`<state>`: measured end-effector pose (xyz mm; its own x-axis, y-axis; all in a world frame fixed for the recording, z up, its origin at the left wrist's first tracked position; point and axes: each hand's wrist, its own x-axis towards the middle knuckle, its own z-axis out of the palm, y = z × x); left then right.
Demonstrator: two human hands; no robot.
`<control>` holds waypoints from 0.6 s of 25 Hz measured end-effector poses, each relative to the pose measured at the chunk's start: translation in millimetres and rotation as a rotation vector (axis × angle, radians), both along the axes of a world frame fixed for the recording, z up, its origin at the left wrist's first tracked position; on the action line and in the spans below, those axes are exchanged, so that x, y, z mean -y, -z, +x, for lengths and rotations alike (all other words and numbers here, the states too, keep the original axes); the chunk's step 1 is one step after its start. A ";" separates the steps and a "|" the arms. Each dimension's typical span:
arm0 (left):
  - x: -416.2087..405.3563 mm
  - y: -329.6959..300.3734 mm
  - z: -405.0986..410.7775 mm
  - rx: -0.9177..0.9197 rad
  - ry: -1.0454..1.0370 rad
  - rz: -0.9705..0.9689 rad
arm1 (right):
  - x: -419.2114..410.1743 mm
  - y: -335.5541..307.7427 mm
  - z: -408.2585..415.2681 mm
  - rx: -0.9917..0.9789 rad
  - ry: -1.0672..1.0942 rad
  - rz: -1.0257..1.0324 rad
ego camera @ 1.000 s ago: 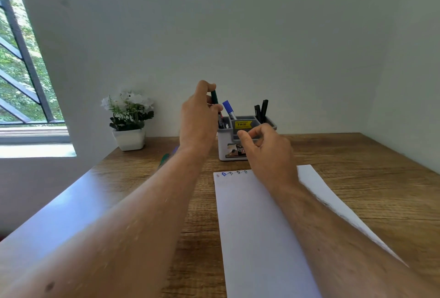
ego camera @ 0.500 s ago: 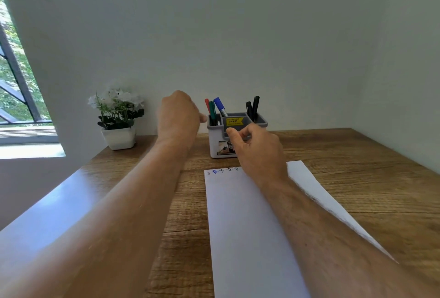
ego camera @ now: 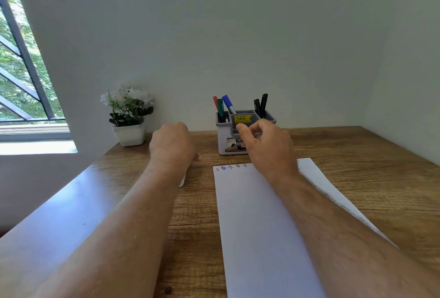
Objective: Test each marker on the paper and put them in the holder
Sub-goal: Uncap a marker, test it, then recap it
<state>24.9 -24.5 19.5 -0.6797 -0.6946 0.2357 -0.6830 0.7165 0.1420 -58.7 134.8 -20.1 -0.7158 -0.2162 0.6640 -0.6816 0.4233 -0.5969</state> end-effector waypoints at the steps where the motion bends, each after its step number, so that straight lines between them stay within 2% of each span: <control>1: -3.6 2.0 -1.5 -0.010 -0.002 -0.005 | -0.1 0.3 -0.7 0.000 0.005 0.000; 5: -11.5 8.6 -8.4 -0.056 0.005 0.025 | -1.8 -0.4 -1.8 0.012 0.023 -0.006; 11: -9.7 15.9 -16.5 -0.013 0.016 0.072 | -1.8 -0.3 -0.7 0.005 0.017 -0.004; 15: -6.4 15.2 -17.6 -0.202 0.032 0.182 | -2.2 -0.9 -0.5 0.012 -0.003 -0.012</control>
<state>7.3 -18.1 4.3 -0.6539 -0.7168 0.2419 -0.6053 0.6875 0.4011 -59.2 137.1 -19.3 -0.7232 -0.2104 0.6577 -0.6755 0.4139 -0.6103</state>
